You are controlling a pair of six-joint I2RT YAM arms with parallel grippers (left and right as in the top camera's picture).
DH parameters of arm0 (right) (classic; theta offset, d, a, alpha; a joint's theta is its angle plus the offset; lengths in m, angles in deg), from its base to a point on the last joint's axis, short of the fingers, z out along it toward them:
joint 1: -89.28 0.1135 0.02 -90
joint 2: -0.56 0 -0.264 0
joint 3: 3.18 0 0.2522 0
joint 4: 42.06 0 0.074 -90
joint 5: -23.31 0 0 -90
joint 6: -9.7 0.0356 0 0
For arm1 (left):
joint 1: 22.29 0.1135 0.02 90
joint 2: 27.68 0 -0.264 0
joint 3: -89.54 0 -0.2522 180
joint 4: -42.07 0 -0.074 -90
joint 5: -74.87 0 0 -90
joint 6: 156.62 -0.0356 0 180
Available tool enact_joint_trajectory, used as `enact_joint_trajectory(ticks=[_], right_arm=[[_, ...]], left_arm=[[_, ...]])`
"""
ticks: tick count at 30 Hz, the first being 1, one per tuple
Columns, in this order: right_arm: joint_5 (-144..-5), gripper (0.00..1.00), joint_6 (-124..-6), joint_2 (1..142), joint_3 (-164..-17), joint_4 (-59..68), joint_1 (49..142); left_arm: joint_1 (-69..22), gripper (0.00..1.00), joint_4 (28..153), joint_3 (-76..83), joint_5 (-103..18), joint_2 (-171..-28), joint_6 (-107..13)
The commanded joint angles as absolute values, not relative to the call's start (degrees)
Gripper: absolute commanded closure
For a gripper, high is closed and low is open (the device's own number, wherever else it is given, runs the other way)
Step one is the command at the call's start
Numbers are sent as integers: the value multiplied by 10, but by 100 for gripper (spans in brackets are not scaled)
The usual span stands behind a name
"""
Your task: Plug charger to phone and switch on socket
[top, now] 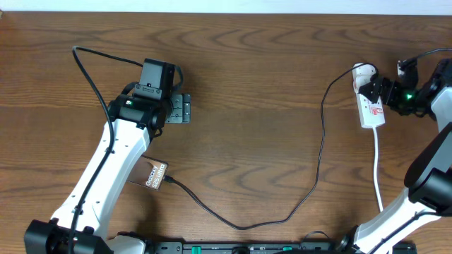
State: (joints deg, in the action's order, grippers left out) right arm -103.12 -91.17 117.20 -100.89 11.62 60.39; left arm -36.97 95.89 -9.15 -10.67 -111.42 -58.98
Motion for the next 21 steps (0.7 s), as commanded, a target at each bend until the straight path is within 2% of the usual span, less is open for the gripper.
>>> enact_joint_trajectory(ticks=[1,7,21], right_arm=[[-1047,1,-934,1174,-1016,112,611],[-1042,1,-958,1176,-1016,103,625],[-1029,1,-933,1179,-1016,59,635]], left_arm=[[-370,12,959,-83,-99,-1107,-593],[-370,12,959,-83,-99,-1107,-593],[-370,12,959,-83,-99,-1107,-593]])
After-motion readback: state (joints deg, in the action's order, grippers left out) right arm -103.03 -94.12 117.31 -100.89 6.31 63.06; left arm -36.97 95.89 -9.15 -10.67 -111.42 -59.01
